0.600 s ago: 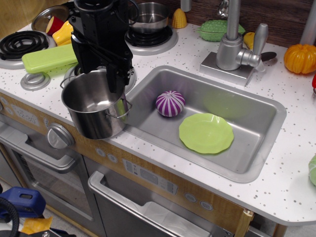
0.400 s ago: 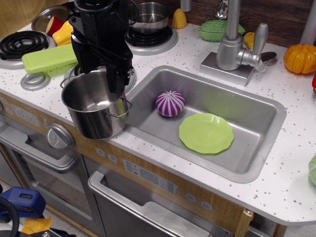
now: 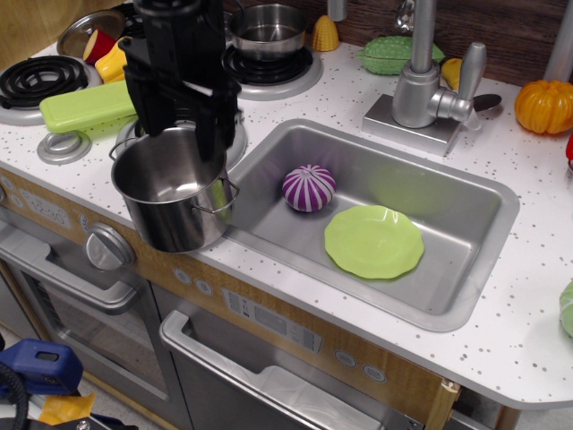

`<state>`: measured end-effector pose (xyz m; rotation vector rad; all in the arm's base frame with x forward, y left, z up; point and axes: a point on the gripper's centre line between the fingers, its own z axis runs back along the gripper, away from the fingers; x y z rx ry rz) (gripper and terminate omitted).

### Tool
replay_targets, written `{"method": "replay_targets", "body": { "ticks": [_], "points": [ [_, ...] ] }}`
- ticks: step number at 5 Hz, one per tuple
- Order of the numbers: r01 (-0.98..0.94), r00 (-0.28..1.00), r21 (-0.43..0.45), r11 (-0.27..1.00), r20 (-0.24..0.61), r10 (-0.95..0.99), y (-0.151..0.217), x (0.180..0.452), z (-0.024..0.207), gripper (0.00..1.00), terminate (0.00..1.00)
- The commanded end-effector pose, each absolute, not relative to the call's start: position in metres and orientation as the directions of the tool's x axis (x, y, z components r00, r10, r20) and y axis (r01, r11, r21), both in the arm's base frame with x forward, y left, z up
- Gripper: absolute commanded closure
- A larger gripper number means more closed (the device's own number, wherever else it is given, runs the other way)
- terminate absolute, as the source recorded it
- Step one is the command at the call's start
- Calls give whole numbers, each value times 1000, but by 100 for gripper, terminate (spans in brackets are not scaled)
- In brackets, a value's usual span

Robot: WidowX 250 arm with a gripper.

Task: Put pot in sink

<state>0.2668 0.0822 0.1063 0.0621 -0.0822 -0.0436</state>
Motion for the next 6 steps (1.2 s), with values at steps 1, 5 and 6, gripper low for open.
{"method": "replay_targets", "body": {
  "ticks": [1,5,6],
  "points": [
    [-129,984,29,991,125,125,100,290,122,0,0],
    [-378,896,-4,926,252,367,88,301,86,0,0],
    [-379,891,-31,925,259,374,90,303,78,0,0]
  ]
}}
